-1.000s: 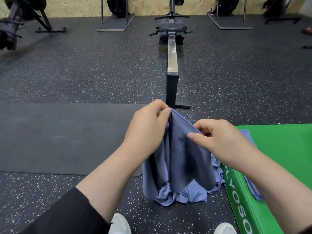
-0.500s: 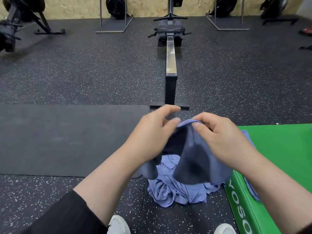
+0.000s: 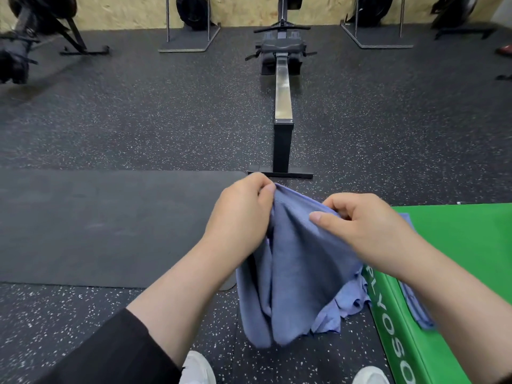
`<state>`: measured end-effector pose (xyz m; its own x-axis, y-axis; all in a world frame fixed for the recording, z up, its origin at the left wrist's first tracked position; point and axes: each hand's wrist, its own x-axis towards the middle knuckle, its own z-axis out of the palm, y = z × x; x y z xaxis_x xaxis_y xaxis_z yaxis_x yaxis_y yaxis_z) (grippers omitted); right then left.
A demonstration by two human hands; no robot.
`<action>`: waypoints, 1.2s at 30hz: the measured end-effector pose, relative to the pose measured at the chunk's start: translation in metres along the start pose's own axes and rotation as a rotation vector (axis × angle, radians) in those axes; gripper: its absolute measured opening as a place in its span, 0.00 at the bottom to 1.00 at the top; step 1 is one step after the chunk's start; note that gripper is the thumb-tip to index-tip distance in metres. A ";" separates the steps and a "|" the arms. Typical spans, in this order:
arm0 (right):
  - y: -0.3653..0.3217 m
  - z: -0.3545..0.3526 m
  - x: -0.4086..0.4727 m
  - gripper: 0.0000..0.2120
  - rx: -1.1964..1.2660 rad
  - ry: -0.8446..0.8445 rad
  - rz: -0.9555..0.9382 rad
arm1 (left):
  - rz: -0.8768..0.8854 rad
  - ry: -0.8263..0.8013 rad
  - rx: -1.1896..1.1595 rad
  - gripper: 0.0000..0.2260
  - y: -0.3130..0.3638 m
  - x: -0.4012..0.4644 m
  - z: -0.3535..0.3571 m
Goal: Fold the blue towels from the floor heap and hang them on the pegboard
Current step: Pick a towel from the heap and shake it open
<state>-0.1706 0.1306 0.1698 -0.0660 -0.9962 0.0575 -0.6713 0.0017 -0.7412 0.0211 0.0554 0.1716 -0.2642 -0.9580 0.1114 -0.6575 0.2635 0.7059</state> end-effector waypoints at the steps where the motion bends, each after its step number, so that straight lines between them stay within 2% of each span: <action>1: -0.001 -0.001 -0.001 0.18 -0.010 0.002 0.013 | -0.032 0.027 -0.005 0.10 -0.002 0.002 -0.002; 6: -0.011 -0.004 -0.004 0.22 0.109 0.105 0.051 | -0.074 0.069 -0.061 0.12 -0.005 0.007 -0.009; 10: -0.005 -0.002 -0.001 0.20 0.282 0.114 0.091 | -0.110 0.089 -0.223 0.04 -0.007 0.008 -0.007; 14: -0.001 0.001 -0.001 0.15 0.320 0.072 0.135 | -0.131 0.092 -0.270 0.08 -0.009 0.009 -0.005; 17: 0.000 0.004 -0.002 0.16 0.349 -0.019 0.169 | -0.105 0.111 -0.311 0.10 -0.006 0.006 -0.003; 21: -0.009 0.008 -0.004 0.14 0.587 -0.097 0.248 | -0.070 0.119 -0.395 0.11 0.004 -0.001 0.001; 25: -0.015 0.015 -0.004 0.14 0.719 -0.092 0.295 | -0.045 0.056 -0.502 0.11 0.015 -0.010 0.009; 32: -0.017 0.017 -0.002 0.17 0.948 -0.061 0.322 | -0.093 -0.092 -0.606 0.19 0.019 -0.014 0.017; 34: -0.018 0.017 -0.003 0.17 0.950 -0.057 0.320 | -0.140 -0.086 -0.668 0.16 0.020 -0.015 0.017; 36: -0.020 0.017 -0.003 0.17 0.941 -0.059 0.307 | -0.183 -0.042 -0.708 0.09 0.021 -0.017 0.016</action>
<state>-0.1438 0.1324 0.1729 -0.0853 -0.9669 -0.2403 0.2306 0.2155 -0.9489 0.0006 0.0788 0.1737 -0.2300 -0.9708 -0.0688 -0.0834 -0.0508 0.9952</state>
